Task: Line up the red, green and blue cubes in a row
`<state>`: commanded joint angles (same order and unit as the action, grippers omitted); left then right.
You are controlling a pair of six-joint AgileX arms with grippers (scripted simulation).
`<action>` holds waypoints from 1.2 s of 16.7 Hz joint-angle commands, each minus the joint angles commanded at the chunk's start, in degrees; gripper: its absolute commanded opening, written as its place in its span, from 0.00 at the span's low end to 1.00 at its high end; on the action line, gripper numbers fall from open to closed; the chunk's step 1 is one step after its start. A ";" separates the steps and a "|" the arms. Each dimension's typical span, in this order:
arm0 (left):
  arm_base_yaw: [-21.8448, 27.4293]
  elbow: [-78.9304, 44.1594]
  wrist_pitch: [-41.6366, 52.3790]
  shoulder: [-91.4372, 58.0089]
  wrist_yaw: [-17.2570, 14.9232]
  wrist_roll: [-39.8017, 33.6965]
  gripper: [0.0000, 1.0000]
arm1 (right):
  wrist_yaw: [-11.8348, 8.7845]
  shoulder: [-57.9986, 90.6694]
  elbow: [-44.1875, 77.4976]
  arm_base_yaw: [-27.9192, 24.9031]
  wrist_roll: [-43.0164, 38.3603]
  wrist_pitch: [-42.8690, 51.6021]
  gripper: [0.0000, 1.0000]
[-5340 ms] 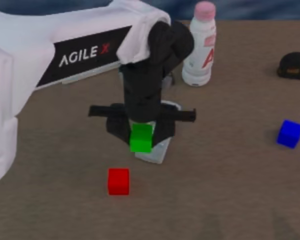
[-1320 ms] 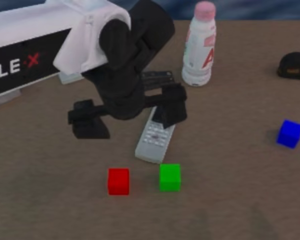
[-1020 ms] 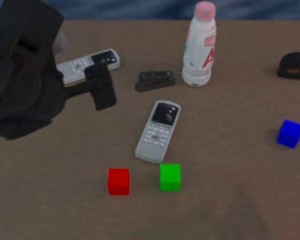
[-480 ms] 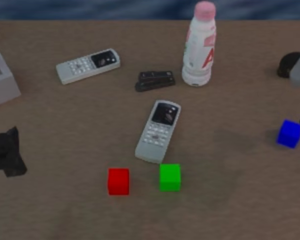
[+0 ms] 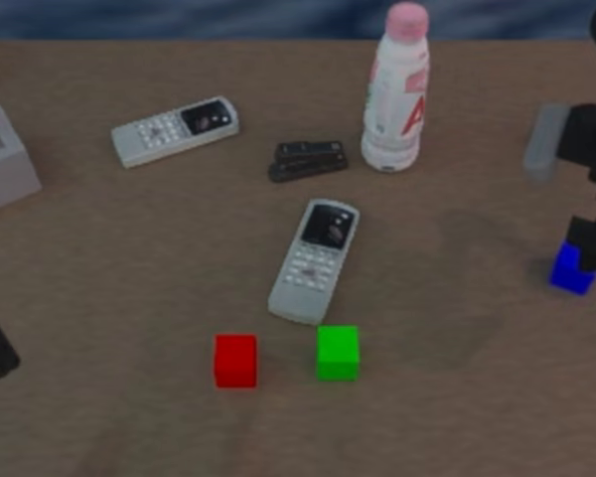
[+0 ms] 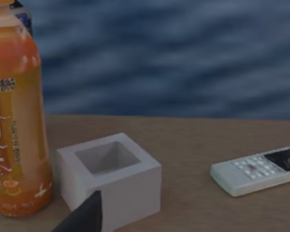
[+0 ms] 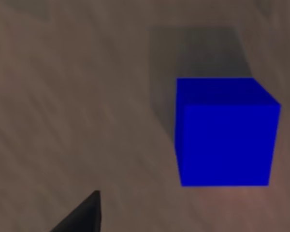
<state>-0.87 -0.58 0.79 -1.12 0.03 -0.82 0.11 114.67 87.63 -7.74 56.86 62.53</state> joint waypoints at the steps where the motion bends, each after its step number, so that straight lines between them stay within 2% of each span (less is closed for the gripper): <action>1: -0.22 0.45 -0.60 0.85 -0.02 0.62 1.00 | -0.02 0.64 0.66 -0.05 0.38 0.36 1.00; 8: -0.28 0.58 -0.79 1.12 -0.02 0.82 1.00 | -0.02 1.27 0.20 0.13 0.58 -0.51 1.00; 15: -0.28 0.58 -0.79 1.12 -0.02 0.82 1.00 | 0.02 6.61 -8.05 -0.14 0.33 -14.51 1.00; 20: -0.28 0.58 -0.79 1.12 -0.02 0.82 1.00 | 0.02 7.20 -8.82 -0.16 0.33 -15.59 1.00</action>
<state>-1.15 0.00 0.00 0.00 0.00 0.00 0.14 121.87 78.81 -7.90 57.19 46.93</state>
